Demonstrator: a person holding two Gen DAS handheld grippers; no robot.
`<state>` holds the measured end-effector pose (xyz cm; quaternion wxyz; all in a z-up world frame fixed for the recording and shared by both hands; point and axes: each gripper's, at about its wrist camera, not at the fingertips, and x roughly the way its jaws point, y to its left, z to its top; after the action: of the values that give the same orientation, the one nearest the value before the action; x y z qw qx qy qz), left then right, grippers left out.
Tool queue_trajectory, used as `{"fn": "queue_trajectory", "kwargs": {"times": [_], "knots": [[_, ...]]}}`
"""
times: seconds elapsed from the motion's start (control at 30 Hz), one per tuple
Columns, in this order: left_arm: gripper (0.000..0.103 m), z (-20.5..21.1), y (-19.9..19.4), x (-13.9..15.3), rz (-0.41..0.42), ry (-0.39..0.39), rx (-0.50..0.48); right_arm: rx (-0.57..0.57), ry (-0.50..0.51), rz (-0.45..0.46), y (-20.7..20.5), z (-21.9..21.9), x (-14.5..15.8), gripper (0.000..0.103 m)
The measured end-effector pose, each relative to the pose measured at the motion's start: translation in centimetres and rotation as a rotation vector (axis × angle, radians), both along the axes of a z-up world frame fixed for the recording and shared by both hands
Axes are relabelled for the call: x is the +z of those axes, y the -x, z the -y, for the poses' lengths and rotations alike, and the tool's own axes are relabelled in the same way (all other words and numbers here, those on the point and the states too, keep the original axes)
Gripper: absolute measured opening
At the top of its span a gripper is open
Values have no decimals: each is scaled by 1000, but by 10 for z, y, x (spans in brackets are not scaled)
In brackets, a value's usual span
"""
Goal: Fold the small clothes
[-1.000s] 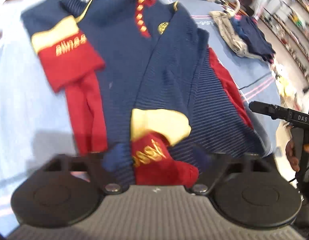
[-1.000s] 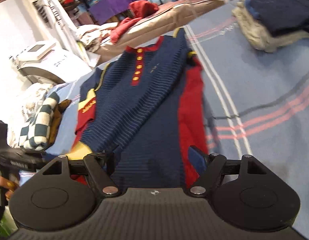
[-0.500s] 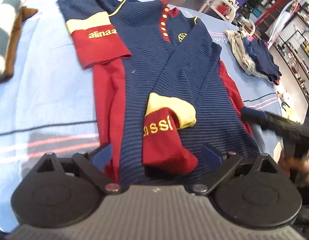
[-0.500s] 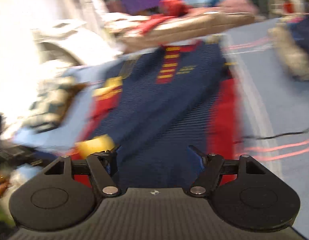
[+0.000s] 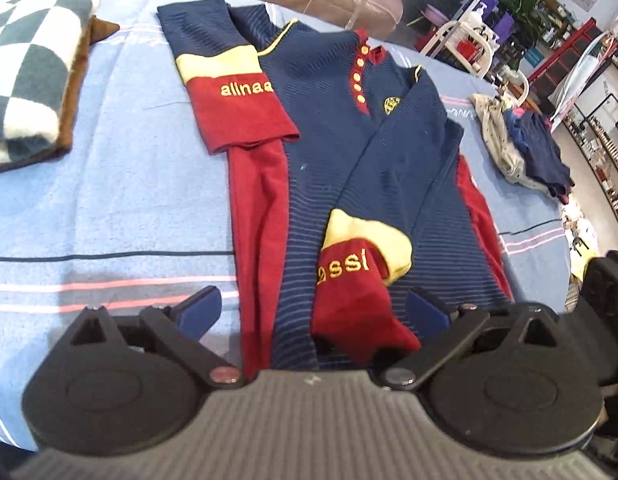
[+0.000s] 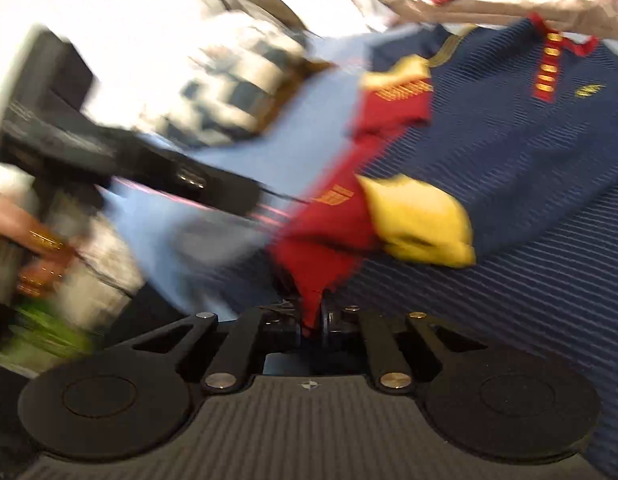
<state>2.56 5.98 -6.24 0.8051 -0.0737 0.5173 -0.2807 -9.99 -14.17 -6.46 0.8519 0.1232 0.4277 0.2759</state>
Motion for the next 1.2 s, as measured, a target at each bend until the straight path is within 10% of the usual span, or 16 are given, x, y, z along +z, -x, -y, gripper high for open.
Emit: {"fn": "queue_trajectory", "kwargs": {"times": [0.07,0.17,0.2,0.53,0.77,0.83,0.87,1.03,1.13,1.2], "knots": [[100,1,-1,4,15,15,-1,27,52,-33,0,-11,2,23],[101,9,-3,9,35,46,-35,61,89,-127,1,-16,-13,90],[101,14,-3,10,35,49,-53,51,88,-142,2,-14,-15,91],[91,61,16,4,0,48,-275,-314,230,27,-24,56,12,68],[92,60,23,-14,-53,65,-303,-484,-7,-75,-50,83,-27,68],[93,65,20,-28,-91,34,-294,-513,-19,-67,-50,84,-29,49],[93,67,20,-33,-100,19,-289,-526,-21,-55,-49,86,-29,20],[97,65,20,-39,-105,2,-281,-654,56,5,-26,115,-15,0],[99,62,18,-44,-113,4,-277,-656,142,15,-19,126,-6,3],[103,64,18,-46,-115,2,-291,-630,72,16,-15,131,-2,27]]}}
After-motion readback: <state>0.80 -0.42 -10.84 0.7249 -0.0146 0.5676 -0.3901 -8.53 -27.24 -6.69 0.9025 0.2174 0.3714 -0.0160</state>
